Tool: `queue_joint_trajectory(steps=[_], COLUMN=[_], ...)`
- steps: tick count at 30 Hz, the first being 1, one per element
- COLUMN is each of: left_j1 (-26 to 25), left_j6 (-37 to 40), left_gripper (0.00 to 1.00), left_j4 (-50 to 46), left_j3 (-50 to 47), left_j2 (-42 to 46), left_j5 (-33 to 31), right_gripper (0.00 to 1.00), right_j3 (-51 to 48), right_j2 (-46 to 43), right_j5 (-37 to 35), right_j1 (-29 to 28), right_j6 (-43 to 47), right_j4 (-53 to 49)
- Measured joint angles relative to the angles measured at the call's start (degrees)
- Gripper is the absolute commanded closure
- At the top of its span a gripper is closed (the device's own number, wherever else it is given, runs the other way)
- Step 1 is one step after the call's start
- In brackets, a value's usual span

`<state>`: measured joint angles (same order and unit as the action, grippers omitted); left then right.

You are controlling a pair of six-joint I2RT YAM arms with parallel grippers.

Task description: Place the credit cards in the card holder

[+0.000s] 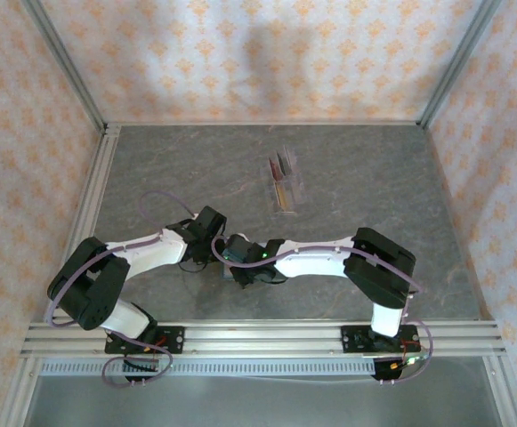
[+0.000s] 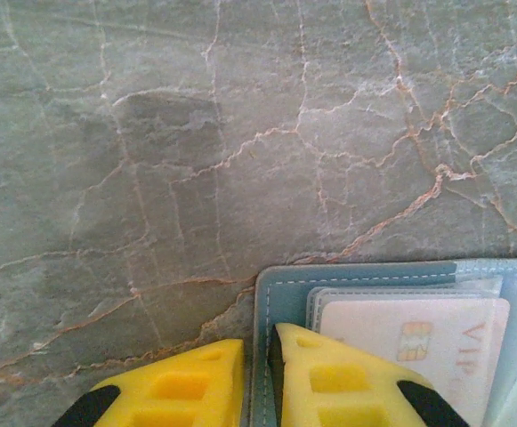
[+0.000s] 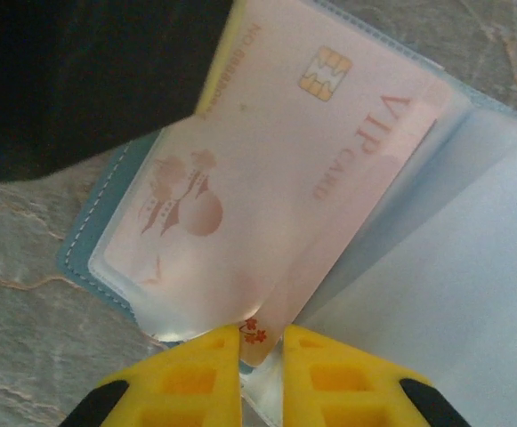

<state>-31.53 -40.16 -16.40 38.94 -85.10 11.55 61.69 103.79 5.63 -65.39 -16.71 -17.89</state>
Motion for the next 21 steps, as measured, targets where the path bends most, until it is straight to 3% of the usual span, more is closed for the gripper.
queue_joint_trajectory(steps=[12, 21], left_j1=[0.0, 0.0], left_j6=[-0.35, -0.33], left_gripper=[0.82, 0.82], left_j4=[0.0, 0.0], left_j3=[0.02, 0.0], left_j2=[0.0, 0.0], left_j5=[-0.04, -0.02], right_gripper=[0.65, 0.55], right_j3=[-1.6, -1.84], right_j2=[-1.01, -9.94], right_j5=[1.88, 1.27], right_j1=[0.04, 5.18], right_j6=[-2.82, -3.17], right_j4=[3.26, 1.16])
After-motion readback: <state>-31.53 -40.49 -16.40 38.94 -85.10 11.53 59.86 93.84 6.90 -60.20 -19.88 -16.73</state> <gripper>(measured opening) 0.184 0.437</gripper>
